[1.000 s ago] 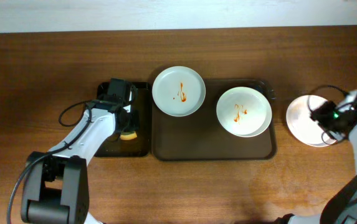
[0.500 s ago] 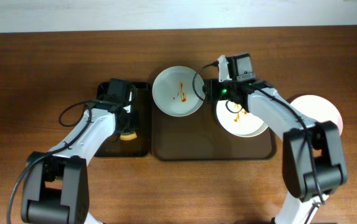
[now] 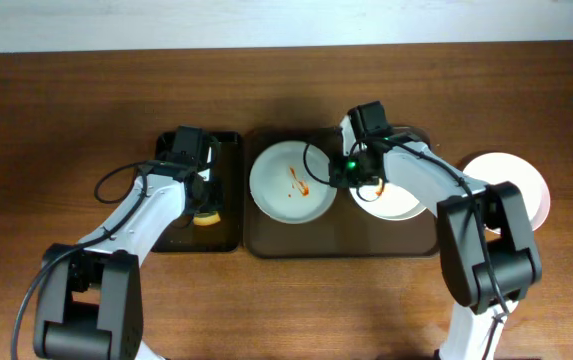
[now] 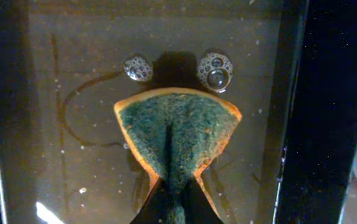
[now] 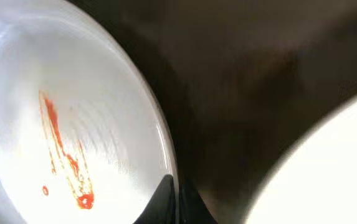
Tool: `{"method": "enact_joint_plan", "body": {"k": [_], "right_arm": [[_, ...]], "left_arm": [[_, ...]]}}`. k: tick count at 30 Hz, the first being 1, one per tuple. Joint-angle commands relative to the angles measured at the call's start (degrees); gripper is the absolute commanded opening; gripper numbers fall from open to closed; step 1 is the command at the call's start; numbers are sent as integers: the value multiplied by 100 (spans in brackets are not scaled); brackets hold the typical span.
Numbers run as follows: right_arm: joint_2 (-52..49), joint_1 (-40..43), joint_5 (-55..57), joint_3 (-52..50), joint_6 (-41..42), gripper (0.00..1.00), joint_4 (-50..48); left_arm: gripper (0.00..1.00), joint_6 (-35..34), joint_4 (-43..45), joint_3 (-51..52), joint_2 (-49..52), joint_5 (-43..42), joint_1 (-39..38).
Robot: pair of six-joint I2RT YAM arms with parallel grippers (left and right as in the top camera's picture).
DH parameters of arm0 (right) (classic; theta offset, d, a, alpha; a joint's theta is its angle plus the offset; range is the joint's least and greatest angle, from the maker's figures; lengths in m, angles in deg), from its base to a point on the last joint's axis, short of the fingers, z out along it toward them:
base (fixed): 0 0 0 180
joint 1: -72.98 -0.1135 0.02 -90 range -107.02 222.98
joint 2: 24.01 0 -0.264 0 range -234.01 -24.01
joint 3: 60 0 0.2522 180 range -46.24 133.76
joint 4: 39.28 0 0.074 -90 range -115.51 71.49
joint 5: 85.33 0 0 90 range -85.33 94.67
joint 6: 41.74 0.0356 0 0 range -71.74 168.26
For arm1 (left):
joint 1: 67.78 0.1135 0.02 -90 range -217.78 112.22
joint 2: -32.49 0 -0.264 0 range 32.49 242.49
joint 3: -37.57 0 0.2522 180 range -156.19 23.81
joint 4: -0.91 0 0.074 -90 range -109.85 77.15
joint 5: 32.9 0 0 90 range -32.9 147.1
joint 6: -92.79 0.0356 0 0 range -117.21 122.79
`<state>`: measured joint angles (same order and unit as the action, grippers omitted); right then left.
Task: Clean dirty plates on tray and stack at the side
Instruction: 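Grasp the upper-left plate rim with the right gripper and tilt it, then scrub the tilted plate with the sponge in the left gripper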
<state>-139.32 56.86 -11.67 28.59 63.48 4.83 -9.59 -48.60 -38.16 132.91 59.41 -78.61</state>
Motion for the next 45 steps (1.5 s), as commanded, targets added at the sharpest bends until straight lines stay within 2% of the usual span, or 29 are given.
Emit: {"method": "enact_joint_plan", "body": {"k": [1, 3, 6, 8, 10, 16, 20, 27, 32, 34, 37, 40, 45], "right_arm": [[450, -37, 35, 0, -33, 4, 691], [422, -44, 48, -39, -33, 4, 1331], [422, -42, 50, -68, -33, 4, 1823], [422, -44, 50, -68, -11, 4, 1834], [422, -28, 50, -68, -11, 4, 1884], [422, -37, 50, -68, -13, 4, 1895], [422, -37, 50, -68, -13, 4, 1893], [422, -37, 50, -68, -13, 4, 1897], [422, -37, 48, -68, -13, 4, 1915], [422, -37, 50, -68, -13, 4, 1917], [422, -37, 50, -68, -13, 4, 1917], [422, -37, 50, -68, -13, 4, 1919], [422, -37, 50, -68, -13, 4, 1923]], "left_arm": [[0, 101, 22, -15, -269, -463, 13], [0, 120, 197, -15, -634, -1078, 13], [0, 118, 654, -4, -807, -3141, -37], [0, 109, 706, -2, -793, -3167, -264], [0, -553, 905, 2, -595, -3167, -560], [0, -1423, 2079, 2, 396, -4463, -1058], [0, -1993, 2564, 2, 868, -4680, -1384], [0, -2542, 2929, 2, 1316, -4511, -1834], [0, -2533, 2826, 2, 1314, -3650, -1803], [0, -2232, 2686, 2, 1307, -3436, -1644], [0, -1506, 1867, 0, 1255, -2656, -1305], [0, -940, 1775, -4, 802, -1932, -1012], [0, -442, 1377, -7, -411, -1871, -1027]]}}
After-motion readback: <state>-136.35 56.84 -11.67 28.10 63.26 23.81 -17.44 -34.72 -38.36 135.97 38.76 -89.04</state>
